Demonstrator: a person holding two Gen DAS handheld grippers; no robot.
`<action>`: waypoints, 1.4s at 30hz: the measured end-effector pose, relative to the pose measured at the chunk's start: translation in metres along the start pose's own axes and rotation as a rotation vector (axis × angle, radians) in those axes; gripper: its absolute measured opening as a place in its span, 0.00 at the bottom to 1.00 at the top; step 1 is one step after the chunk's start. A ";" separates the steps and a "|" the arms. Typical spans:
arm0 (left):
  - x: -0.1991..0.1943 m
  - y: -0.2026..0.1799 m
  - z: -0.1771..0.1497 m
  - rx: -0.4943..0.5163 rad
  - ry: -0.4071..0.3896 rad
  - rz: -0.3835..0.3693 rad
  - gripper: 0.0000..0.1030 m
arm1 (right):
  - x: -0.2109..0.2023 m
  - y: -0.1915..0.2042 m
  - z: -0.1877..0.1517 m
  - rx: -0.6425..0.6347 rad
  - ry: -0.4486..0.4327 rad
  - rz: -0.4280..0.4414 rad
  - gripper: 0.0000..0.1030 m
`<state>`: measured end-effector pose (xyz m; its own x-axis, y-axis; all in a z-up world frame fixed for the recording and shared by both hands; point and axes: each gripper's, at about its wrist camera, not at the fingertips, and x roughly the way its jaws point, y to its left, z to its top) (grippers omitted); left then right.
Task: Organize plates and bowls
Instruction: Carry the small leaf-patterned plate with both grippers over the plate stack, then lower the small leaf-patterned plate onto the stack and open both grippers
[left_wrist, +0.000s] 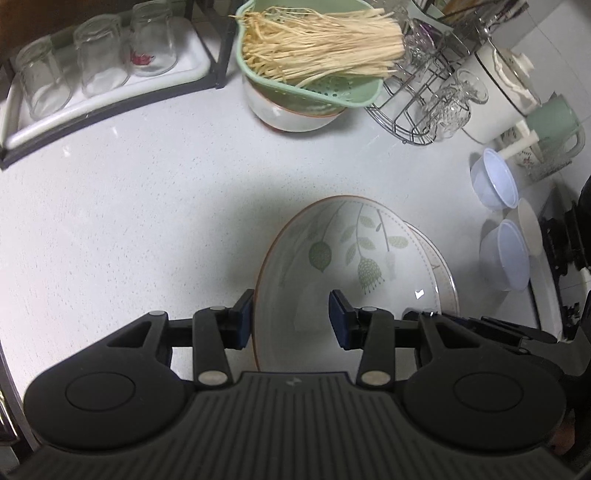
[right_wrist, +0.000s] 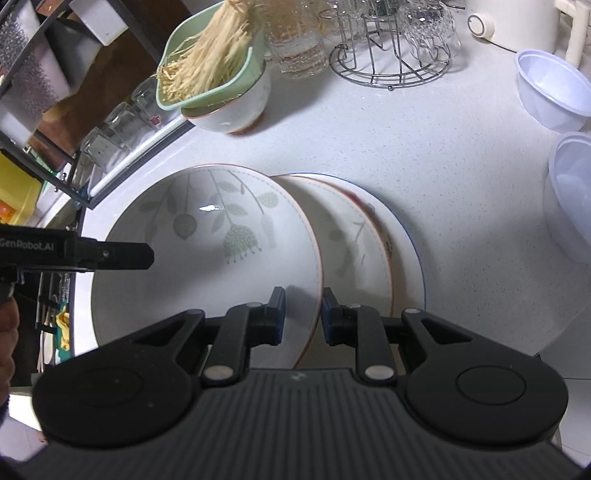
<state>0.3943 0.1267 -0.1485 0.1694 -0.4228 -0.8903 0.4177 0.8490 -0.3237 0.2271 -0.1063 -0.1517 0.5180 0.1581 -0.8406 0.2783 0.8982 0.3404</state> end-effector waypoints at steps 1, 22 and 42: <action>0.001 -0.002 0.001 0.004 0.003 0.006 0.45 | 0.000 -0.001 0.000 0.002 -0.004 0.001 0.23; 0.014 -0.021 -0.009 -0.048 -0.013 0.118 0.46 | 0.000 -0.009 0.007 -0.128 -0.041 -0.027 0.22; -0.013 -0.044 -0.042 -0.211 -0.126 0.137 0.46 | -0.021 -0.035 0.017 -0.173 -0.062 0.086 0.22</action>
<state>0.3363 0.1086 -0.1362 0.3266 -0.3241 -0.8879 0.1899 0.9427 -0.2743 0.2209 -0.1478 -0.1389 0.5842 0.2162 -0.7823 0.0908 0.9404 0.3276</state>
